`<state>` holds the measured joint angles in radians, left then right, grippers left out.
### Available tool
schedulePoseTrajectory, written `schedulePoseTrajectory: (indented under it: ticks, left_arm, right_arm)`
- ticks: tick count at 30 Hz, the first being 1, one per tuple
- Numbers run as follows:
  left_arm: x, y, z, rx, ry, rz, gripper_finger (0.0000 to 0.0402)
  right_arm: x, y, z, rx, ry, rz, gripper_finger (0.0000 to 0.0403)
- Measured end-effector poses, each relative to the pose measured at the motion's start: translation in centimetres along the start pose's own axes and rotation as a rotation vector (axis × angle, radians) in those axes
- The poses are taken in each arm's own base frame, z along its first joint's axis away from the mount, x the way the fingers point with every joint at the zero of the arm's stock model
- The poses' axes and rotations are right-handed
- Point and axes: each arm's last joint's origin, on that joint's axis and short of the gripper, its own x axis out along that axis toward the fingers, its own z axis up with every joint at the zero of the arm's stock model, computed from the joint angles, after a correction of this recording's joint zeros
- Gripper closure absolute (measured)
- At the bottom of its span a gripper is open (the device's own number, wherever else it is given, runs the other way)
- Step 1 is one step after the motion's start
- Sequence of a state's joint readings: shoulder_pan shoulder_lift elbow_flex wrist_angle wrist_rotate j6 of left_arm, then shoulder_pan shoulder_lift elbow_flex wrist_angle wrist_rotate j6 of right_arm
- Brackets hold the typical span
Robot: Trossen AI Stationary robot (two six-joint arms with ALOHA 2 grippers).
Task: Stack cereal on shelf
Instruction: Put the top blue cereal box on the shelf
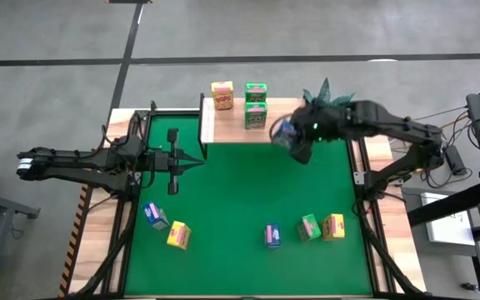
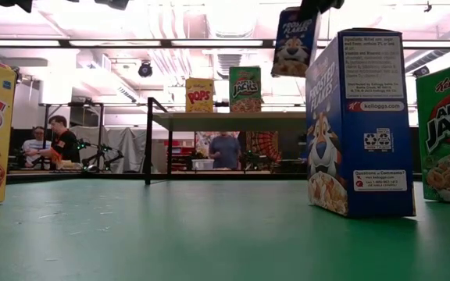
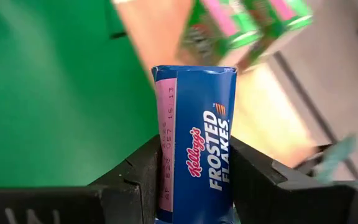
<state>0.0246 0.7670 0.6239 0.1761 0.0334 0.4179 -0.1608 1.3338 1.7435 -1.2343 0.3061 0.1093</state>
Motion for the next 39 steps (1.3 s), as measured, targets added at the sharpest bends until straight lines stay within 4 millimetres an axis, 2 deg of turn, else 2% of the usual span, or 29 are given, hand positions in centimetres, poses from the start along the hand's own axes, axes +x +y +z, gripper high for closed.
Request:
schedulePoseTrajectory:
  ticks: [5, 13, 18, 23, 28, 32, 39]
  left_arm:
    - [0.0, 0.0, 0.0, 0.0, -0.001, 0.0, 0.0402]
    - [0.0, 0.0, 0.0, 0.012, -0.001, 0.0, 0.0402]
    - [0.0, 0.0, 0.0, 0.017, -0.003, 0.001, 0.0402]
    - [0.0, 0.0, 0.0, 0.023, -0.003, 0.001, 0.0402]
    - [0.0, 0.0, 0.0, 0.022, -0.001, 0.0, 0.0402]
    - [0.0, 0.0, 0.0, 0.02, 0.002, -0.001, 0.0402]
    - [0.0, 0.0, -0.1, 0.015, 0.006, -0.003, 0.0402]
  right_arm:
    - [1.0, -3.9, 0.9, -0.039, 0.029, -0.075, 0.0257]
    - [4.6, -11.0, 1.3, -0.092, 0.081, 0.076, 0.0257]
    - [6.9, -13.9, 1.7, -0.134, 0.107, 0.082, 0.0257]
    - [9.2, -15.1, 2.3, -0.154, 0.129, 0.125, 0.0257]
    - [10.5, -15.6, 3.0, -0.098, 0.14, 0.126, 0.0257]
    - [11.0, -15.9, 3.0, -0.072, 0.178, 0.127, 0.0246]
    - [10.7, -16.0, 3.0, -0.057, 0.168, 0.117, 0.0196]
